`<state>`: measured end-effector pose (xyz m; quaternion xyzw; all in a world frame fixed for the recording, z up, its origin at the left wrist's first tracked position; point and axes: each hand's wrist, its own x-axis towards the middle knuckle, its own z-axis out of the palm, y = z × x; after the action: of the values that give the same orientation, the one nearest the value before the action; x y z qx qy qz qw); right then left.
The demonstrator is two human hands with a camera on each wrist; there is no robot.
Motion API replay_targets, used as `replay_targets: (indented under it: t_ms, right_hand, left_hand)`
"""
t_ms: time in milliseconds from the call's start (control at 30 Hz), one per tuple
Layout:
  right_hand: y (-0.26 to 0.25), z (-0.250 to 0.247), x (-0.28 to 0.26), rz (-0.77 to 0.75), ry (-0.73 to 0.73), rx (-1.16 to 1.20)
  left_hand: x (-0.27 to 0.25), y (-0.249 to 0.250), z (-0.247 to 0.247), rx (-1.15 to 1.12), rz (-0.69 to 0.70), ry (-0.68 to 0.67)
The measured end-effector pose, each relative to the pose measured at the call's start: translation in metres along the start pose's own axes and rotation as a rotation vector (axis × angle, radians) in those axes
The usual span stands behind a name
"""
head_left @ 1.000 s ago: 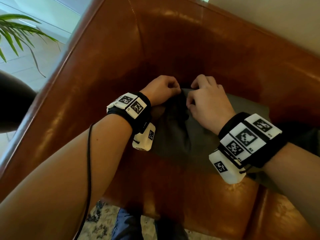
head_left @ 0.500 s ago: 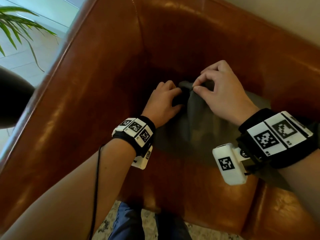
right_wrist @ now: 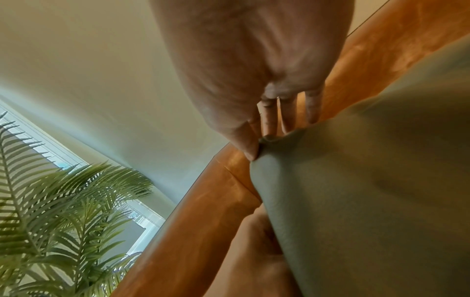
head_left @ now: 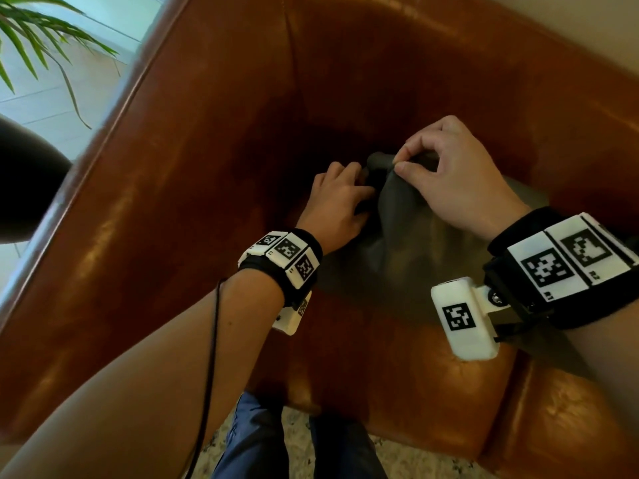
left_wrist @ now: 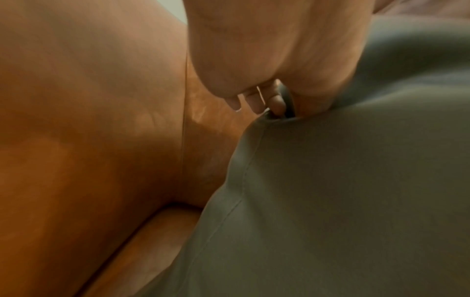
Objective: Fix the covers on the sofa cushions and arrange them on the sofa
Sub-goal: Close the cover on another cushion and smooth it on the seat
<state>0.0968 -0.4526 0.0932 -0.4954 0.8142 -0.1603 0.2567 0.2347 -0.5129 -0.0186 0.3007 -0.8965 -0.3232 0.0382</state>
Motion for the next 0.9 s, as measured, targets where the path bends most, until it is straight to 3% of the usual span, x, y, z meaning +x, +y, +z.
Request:
replay_targets:
  t_ms: [233, 367, 733, 833, 900]
  right_hand:
    - [-0.002, 0.002, -0.001, 0.005, 0.013, 0.026]
    - [-0.003, 0.008, 0.001, 0.002, 0.021, 0.008]
    - [0.003, 0.003, 0.001, 0.022, 0.058, -0.013]
    - [0.009, -0.003, -0.001, 0.047, 0.044, -0.026]
    - [0.011, -0.004, -0.004, 0.054, 0.032, -0.046]
  left_hand:
    - [-0.007, 0.008, 0.002, -0.226, -0.087, -0.049]
    - [-0.005, 0.021, 0.013, -0.204, -0.114, -0.079]
    - [-0.003, 0.036, 0.021, -0.289, -0.229, 0.165]
    - [-0.021, 0.022, 0.016, -0.287, -0.279, 0.363]
    - [-0.032, 0.020, 0.012, -0.215, -0.240, 0.527]
